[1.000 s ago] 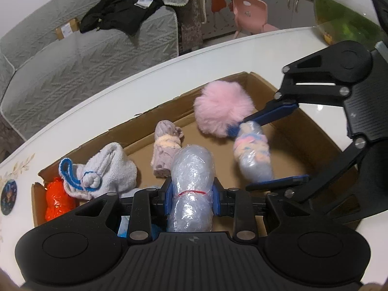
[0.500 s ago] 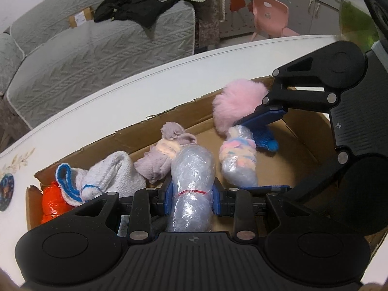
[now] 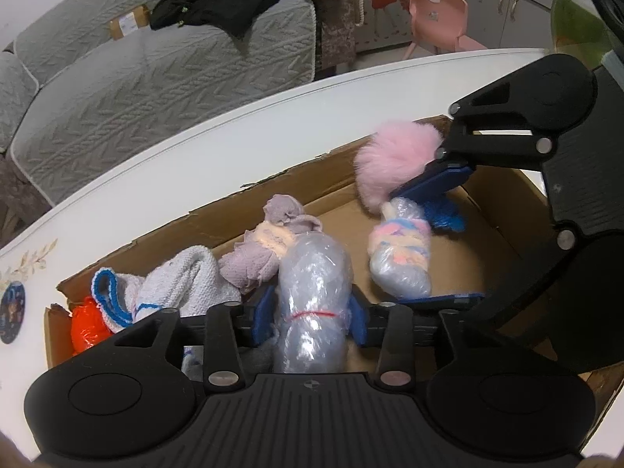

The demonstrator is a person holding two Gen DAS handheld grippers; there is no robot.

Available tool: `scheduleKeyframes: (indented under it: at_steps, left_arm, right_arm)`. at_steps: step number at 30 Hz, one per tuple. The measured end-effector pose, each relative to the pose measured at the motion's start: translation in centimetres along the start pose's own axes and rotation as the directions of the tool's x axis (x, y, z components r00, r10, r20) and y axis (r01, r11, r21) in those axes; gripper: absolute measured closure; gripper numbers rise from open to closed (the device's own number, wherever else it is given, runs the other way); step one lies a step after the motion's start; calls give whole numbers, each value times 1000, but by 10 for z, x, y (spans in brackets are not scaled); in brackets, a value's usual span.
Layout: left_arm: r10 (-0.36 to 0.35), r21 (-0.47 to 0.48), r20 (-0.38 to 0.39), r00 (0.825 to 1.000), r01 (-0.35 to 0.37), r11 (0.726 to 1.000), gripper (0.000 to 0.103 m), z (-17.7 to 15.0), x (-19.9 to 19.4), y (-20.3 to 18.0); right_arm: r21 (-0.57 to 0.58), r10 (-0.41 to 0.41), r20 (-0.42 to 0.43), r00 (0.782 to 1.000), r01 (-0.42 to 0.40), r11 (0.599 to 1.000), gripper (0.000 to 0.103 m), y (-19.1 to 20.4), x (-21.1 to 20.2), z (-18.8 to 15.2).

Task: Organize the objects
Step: 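Lower both plastic-wrapped rolls into the box and open both tools, then move both tools back toward the remaining bundles beside the box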

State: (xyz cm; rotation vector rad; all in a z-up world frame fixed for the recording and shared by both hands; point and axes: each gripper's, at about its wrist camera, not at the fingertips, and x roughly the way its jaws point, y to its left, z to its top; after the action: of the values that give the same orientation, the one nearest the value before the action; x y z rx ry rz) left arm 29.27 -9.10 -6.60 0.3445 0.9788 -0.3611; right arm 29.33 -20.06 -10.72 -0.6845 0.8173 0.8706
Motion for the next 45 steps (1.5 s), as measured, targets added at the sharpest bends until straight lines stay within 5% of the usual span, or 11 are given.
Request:
scheduleKeyframes:
  at_steps: [3, 25, 28, 45]
  left_arm:
    - [6, -15, 2, 1000, -6, 1000, 41, 0, 2, 3]
    - [31, 21, 30, 999, -32, 999, 25, -7, -7, -11]
    - [32, 8, 66, 997, -33, 999, 17, -9, -20, -10]
    - [117, -52, 201, 972, -109, 993, 16, -63, -112, -18]
  right_arm:
    - [2, -3, 1, 1000, 3, 1000, 43, 0, -1, -2]
    - [13, -22, -20, 1000, 22, 1000, 30, 1, -9, -8]
    - [9, -27, -8, 1000, 27, 1000, 29, 3, -17, -9]
    - [78, -88, 141, 986, 77, 994, 17, 44, -90, -21]
